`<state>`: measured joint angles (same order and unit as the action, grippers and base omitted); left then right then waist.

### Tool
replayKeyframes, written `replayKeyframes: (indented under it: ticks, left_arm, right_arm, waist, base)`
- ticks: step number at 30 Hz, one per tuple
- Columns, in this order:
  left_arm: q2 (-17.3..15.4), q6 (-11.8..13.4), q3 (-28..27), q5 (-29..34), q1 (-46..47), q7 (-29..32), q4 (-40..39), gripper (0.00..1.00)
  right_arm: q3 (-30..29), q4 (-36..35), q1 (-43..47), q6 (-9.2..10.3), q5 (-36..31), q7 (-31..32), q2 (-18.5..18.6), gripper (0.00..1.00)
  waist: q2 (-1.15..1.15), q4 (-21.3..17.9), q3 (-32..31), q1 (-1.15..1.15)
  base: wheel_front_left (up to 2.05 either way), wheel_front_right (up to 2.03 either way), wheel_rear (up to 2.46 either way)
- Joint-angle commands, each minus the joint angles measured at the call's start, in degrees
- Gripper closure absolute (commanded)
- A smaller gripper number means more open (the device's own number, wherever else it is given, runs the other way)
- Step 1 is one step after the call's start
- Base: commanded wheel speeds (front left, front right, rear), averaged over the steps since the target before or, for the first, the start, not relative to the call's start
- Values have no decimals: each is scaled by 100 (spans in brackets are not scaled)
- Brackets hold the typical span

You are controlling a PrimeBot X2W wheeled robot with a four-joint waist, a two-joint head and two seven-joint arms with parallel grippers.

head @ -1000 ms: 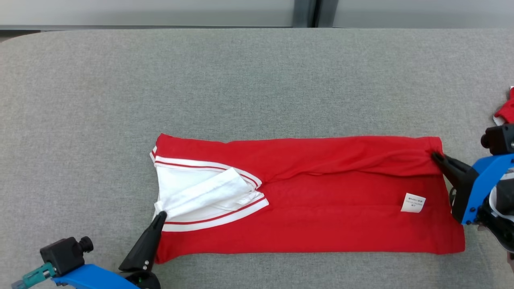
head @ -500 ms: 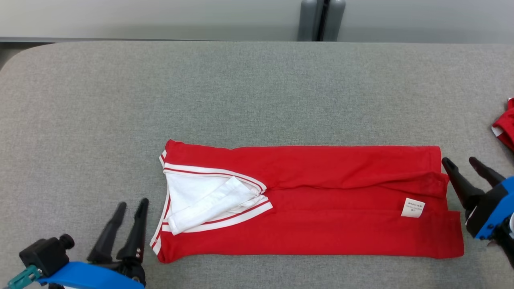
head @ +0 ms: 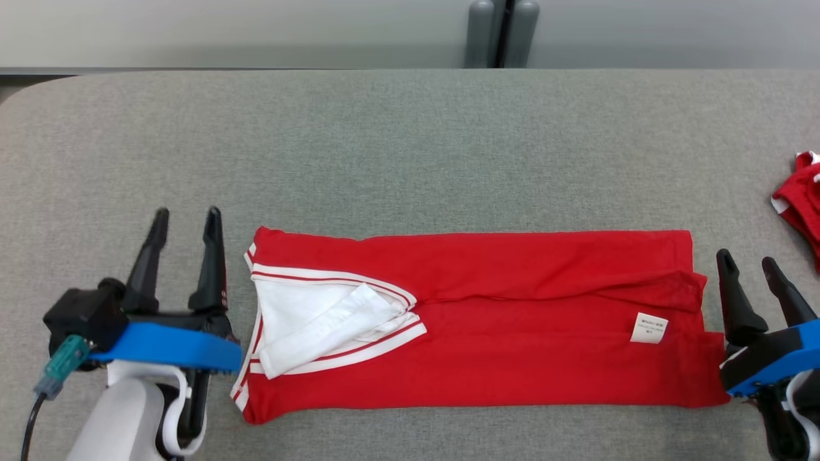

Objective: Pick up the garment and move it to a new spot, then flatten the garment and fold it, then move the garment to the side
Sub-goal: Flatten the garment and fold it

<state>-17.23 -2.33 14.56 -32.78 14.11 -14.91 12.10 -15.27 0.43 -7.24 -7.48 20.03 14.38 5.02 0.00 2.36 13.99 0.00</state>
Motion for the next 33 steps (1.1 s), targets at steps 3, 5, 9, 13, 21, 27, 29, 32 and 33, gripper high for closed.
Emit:
replayKeyframes:
  ticks: [3, 5, 9, 13, 21, 27, 29, 32, 33]
  left_arm:
    - [131, -48, -182, 387, 237, -27, 146, 0]
    - [191, -98, -271, 516, 308, -28, 235, 0]
    - [300, -211, -436, 656, 311, -30, 383, 0]
    - [401, -309, -544, 775, 323, -30, 457, 0]
    - [511, -431, -673, 910, 306, -31, 552, 0]
    - [574, -473, -747, 948, 223, -31, 612, 0]
    - [577, -484, -764, 955, 186, -31, 626, 0]
    - [581, -493, -796, 971, 129, -32, 620, 0]
    - [583, -496, -809, 973, 124, -32, 617, 0]
  right_arm:
    - [30, 307, -176, -3, -305, -346, -127, 0]
    - [87, 541, -255, -4, -418, -473, -170, 0]
    - [191, 1111, -423, -3, -587, -614, -205, 0]
    - [296, 1643, -575, -3, -688, -718, -210, 0]
    - [456, 2370, -732, -4, -930, -688, -220, 0]
    - [559, 2543, -703, -3, -934, -779, -224, 100]
    - [583, 2551, -687, -3, -860, -845, -216, 100]
    - [534, 2444, -680, -2, -758, -885, -211, 100]
    - [495, 2387, -686, -2, -763, -869, -205, 100]
  waist:
    - [0, -79, 78, 0]
    - [0, -123, 123, 0]
    - [0, -165, 201, 0]
    - [0, -132, 261, 0]
    - [0, -65, 264, 0]
    - [0, -94, 202, 0]
    - [0, -121, 176, 0]
    - [0, -180, 140, 0]
    - [0, -200, 130, 0]
  base:
    - [0, 0, 0]
    - [0, 0, 0]
    - [0, 0, 0]
    - [0, 0, 0]
    - [0, 0, 0]
    - [0, 0, 0]
    - [0, 0, 0]
    - [0, 0, 0]
    - [0, 0, 0]
